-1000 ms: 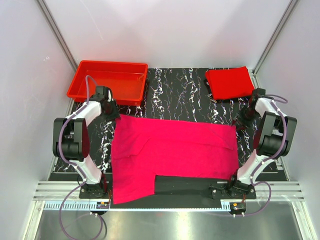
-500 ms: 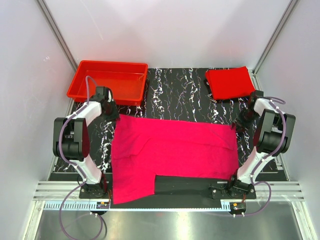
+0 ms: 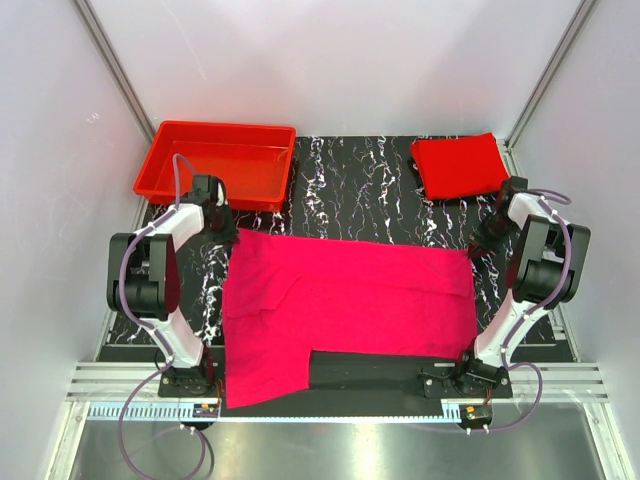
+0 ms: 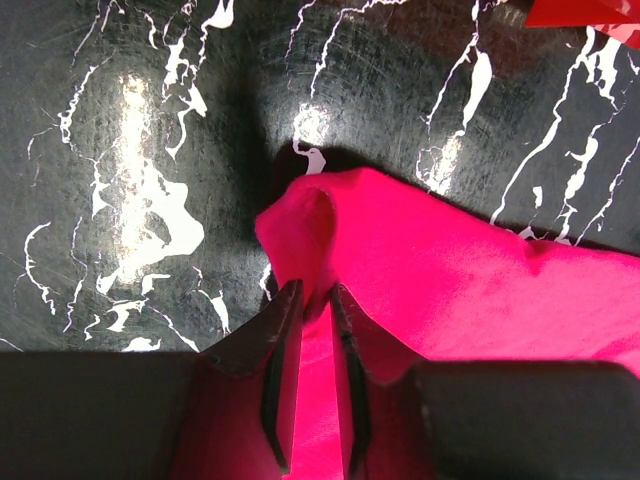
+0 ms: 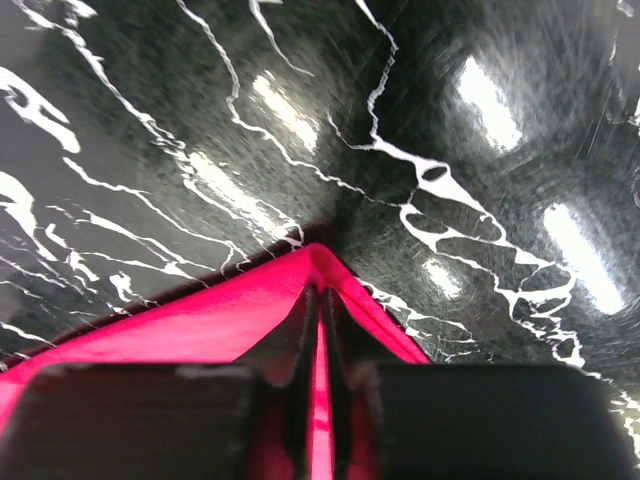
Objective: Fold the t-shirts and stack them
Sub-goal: Fold the tshirt
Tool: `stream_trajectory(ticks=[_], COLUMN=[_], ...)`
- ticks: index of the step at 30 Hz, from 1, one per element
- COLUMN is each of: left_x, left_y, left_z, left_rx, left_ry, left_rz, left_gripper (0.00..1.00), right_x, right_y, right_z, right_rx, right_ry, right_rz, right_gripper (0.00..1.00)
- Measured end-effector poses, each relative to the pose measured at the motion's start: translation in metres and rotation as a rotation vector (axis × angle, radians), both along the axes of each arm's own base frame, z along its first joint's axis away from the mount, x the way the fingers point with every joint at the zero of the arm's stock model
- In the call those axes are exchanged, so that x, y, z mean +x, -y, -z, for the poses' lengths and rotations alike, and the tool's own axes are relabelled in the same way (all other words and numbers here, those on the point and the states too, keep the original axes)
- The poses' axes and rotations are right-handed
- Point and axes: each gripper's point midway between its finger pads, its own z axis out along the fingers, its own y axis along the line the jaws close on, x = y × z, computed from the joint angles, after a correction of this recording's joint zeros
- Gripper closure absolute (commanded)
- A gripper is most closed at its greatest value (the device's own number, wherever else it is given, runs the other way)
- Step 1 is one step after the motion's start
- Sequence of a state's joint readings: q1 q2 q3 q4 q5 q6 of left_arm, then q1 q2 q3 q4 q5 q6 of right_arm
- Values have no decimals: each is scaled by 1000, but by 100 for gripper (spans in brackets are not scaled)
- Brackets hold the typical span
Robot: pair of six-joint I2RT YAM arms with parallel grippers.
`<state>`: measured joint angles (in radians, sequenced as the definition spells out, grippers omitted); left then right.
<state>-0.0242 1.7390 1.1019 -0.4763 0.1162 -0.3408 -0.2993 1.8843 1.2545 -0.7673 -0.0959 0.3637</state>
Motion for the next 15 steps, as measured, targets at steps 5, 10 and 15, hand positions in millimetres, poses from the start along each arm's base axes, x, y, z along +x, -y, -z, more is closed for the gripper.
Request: stream_trajectory(ticks=[5, 10, 15], left_x=[-1, -1, -1], left_y=[0, -1, -3], left_z=[3, 6, 6], left_rx=[0, 1, 3], left_ry=[-9, -18, -20], left_rz=[-2, -11, -19], left_gripper=[86, 89, 89], right_x=[7, 8, 13], right_y=[3, 7, 10], right_z=[-6, -7, -2], right_rx=[-13, -33, -37], right_ry=[17, 15, 9], right_rz=[4, 12, 17], right_gripper=[100, 100, 100])
